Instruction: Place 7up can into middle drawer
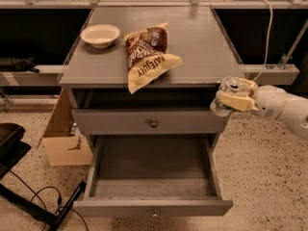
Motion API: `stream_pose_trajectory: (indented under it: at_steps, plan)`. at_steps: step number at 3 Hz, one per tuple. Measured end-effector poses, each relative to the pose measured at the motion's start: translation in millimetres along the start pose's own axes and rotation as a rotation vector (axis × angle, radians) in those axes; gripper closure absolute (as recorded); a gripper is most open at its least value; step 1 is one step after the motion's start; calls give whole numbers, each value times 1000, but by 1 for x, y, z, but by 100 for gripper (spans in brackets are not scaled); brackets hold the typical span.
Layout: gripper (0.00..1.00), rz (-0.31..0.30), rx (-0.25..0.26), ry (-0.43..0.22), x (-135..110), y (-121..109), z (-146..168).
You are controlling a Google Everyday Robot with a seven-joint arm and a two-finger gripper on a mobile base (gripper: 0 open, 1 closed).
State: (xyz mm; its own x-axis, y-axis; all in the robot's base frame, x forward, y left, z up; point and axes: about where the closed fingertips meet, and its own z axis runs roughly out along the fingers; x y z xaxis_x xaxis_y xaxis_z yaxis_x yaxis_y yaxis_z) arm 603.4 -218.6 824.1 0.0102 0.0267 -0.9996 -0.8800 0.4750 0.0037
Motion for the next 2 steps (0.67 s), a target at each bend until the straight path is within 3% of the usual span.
stream_pose_trajectory:
  at_steps: [1,2]
  plan:
    - [100,30,-9,9,50,23,2]
    - [100,55,-85,5,153,73,44]
